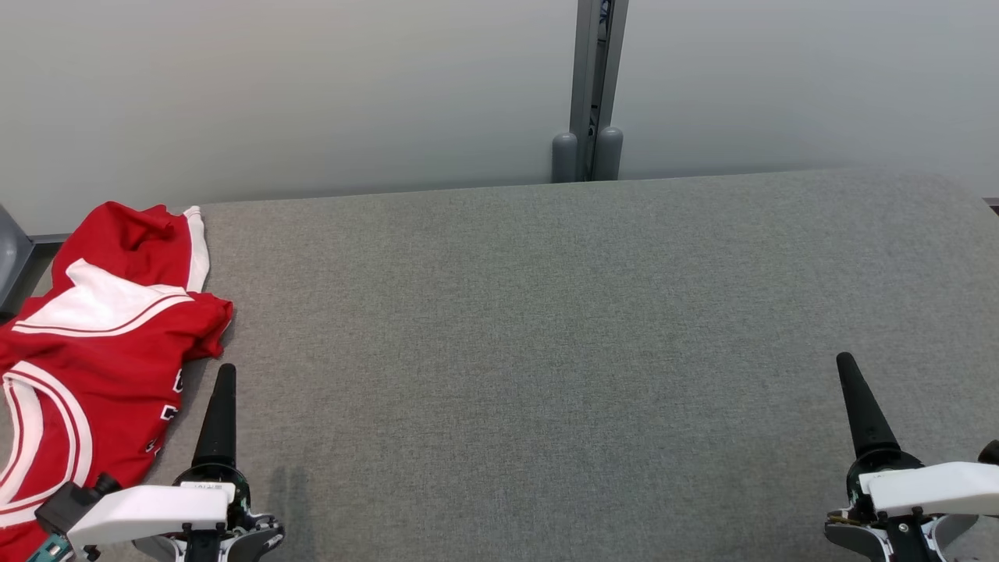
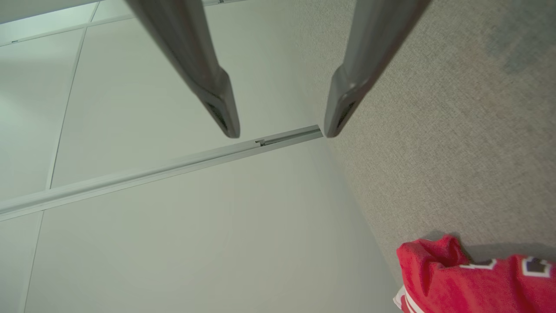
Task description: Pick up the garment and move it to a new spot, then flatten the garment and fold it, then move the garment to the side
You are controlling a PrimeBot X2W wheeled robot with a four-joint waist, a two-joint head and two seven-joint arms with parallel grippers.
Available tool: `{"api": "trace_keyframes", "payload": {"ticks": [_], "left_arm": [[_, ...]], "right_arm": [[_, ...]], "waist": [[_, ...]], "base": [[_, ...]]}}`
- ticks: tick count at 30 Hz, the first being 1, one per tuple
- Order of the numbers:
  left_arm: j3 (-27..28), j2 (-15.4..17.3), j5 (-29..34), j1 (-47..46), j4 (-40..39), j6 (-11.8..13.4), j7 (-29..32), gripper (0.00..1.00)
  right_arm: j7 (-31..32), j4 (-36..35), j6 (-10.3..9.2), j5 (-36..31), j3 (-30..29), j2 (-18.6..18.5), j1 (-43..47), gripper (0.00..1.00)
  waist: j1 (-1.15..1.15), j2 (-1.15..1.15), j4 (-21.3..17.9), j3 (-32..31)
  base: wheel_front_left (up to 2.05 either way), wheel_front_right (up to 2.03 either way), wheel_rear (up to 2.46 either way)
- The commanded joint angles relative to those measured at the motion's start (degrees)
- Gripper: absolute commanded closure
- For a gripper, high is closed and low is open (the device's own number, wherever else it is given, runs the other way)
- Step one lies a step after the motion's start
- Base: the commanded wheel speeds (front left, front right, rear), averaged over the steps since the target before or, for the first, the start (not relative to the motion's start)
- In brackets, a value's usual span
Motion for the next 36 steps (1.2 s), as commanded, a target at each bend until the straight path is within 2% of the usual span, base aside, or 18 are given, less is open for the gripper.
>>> {"api": "trace_keyframes", "payload": {"ticks": [1,9,18,36], "left_arm": [[-0.1,0.5,1.6,-0.7,-1.1,0.2,-0.4,0.00],[-0.3,0.6,13.3,-0.2,-1.2,1.4,-2.2,0.00],[-0.7,0.8,26.1,1.0,-1.7,2.1,-4.0,0.00],[0.0,1.0,42.3,2.5,-2.4,2.5,-7.3,0.00]], "right_arm": [[-0.5,-1.3,0.05,-1.9,0.1,-0.6,-0.5,0.00],[-2.3,-2.5,0.06,-13.7,2.0,-0.6,-0.1,0.00],[-4.2,-2.5,0.07,-23.0,3.7,-0.7,0.4,0.00],[-7.4,-3.7,0.09,-36.3,5.6,-0.8,1.5,0.00]], "waist": [[0.00,0.00,0.0,0.0],[0.00,0.00,-0.2,0.0],[0.00,0.00,-0.4,-0.2],[0.00,0.00,-0.3,-0.5]], "base": [[0.00,0.00,0.00],[0.00,0.00,0.00],[0.00,0.00,0.00],[0.00,0.00,0.00]]}}
